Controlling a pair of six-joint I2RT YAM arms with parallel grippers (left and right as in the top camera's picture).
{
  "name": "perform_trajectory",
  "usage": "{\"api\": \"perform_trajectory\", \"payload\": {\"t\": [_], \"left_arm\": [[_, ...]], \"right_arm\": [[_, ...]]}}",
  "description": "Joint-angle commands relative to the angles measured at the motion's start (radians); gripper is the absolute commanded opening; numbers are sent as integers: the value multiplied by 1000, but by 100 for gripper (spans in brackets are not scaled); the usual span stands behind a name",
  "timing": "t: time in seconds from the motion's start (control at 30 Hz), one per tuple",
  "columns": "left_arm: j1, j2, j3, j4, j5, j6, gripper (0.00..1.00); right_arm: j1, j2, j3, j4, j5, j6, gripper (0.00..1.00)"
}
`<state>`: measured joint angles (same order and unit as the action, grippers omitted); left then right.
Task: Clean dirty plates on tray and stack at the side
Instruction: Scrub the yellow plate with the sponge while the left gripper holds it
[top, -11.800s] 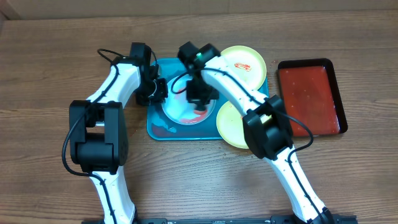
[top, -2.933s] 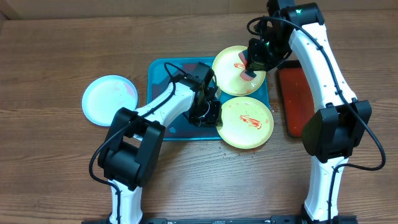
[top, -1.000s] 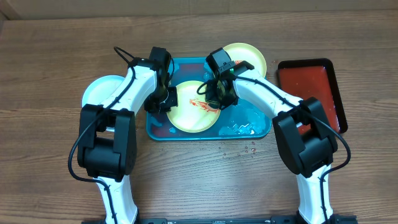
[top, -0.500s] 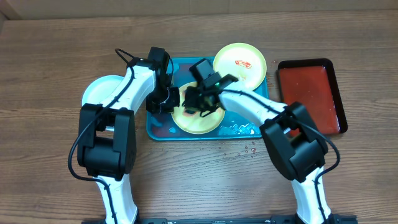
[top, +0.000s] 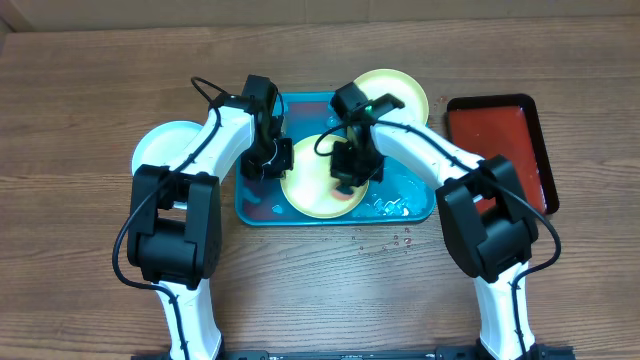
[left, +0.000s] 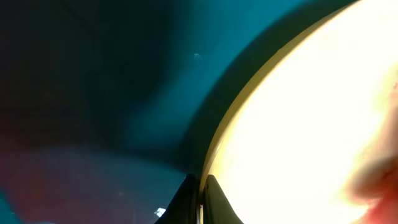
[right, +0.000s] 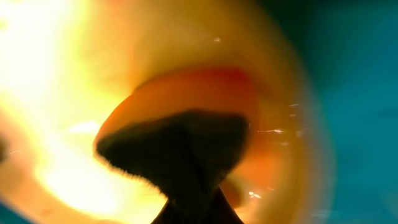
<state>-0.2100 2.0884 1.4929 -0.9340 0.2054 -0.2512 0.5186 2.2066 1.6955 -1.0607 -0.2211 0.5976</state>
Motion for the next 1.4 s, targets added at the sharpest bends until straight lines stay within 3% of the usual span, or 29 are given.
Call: {"api": "perform_trajectory", "payload": {"t": [0.0, 0.27, 0.5, 0.63, 0.83, 1.0, 1.13, 1.27, 1.37], "left_arm": [[32, 1, 12, 14, -93, 5, 4], [46, 1, 12, 19, -93, 20, 4], [45, 1, 12, 15, -43, 27, 4], [45, 1, 12, 15, -25, 28, 4], [45, 1, 12, 15, -25, 27, 4], [47, 1, 12, 14, -25, 27, 4], [47, 1, 12, 14, -26, 27, 4], [47, 1, 12, 14, -30, 27, 4], [47, 1, 12, 14, -30, 27, 4]], "right_arm": [[6, 17, 46, -24, 187, -34, 4], [38, 62, 45, 89, 223, -25, 4], [45, 159, 45, 294, -173, -18, 4], [63, 162, 46, 391, -280, -18, 4], [64, 161, 58, 296, -310, -61, 4], [43, 161, 145, 31, -111, -144, 4], [50, 161, 235, -121, 209, -157, 4], [71, 162, 249, -110, 428, -156, 4], [79, 168, 248, -50, 448, -156, 4]]}}
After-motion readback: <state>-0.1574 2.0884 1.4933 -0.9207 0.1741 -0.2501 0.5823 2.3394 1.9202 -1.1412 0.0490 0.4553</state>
